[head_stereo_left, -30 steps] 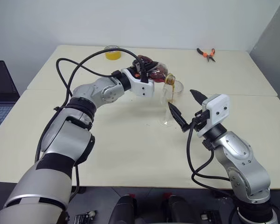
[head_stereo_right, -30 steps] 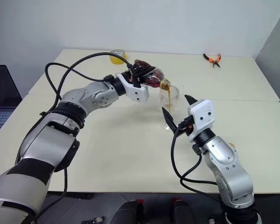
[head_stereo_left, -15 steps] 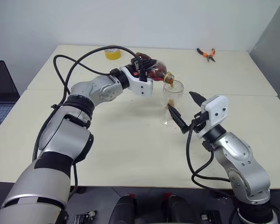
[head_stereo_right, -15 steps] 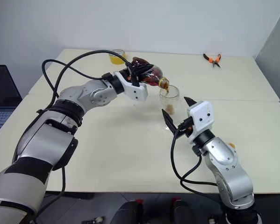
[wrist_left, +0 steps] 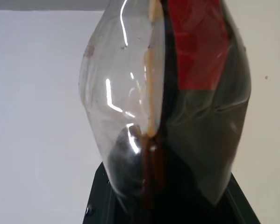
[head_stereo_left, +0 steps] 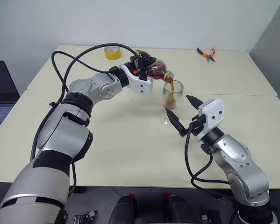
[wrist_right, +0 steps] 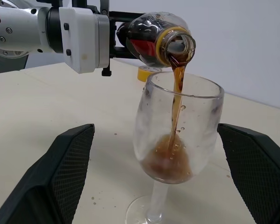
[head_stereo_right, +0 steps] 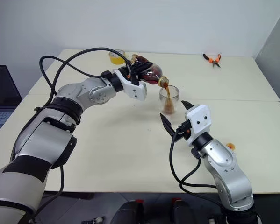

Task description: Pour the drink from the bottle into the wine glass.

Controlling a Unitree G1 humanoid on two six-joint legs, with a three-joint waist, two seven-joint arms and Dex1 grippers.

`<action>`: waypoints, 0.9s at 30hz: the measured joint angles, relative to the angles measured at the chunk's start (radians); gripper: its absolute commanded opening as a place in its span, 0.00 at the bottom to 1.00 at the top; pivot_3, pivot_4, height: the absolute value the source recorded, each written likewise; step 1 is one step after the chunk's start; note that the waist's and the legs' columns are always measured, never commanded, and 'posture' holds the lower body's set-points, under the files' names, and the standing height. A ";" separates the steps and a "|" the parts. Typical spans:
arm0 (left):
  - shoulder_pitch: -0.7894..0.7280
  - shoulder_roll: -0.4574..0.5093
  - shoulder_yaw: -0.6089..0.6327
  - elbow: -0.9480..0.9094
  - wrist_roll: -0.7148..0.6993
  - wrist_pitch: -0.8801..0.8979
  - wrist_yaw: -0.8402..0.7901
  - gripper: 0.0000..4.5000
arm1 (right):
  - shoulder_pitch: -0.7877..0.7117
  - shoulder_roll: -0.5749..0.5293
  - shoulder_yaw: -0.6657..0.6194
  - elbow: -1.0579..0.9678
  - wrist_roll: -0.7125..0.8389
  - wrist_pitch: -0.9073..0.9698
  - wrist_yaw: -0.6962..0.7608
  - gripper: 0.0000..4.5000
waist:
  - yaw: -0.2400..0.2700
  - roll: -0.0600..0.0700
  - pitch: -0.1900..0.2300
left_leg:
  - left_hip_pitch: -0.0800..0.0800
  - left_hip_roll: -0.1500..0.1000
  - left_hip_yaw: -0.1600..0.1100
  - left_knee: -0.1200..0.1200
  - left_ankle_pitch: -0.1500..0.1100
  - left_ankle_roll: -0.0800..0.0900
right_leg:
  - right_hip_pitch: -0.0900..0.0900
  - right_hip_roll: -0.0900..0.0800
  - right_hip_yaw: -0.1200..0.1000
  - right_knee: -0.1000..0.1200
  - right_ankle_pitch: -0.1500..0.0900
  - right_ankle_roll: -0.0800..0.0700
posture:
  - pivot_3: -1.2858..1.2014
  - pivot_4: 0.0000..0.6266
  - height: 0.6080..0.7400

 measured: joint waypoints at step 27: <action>-0.025 0.003 -0.011 0.014 0.018 0.005 0.006 0.16 | 0.001 0.006 0.002 0.000 0.000 0.003 0.007 1.00 | 0.000 0.000 0.000 | 0.000 0.000 0.000 0.001 0.000 0.000 | 0.000 0.000 0.000 0.001 0.000 0.000 | 0.52 0.24 1.00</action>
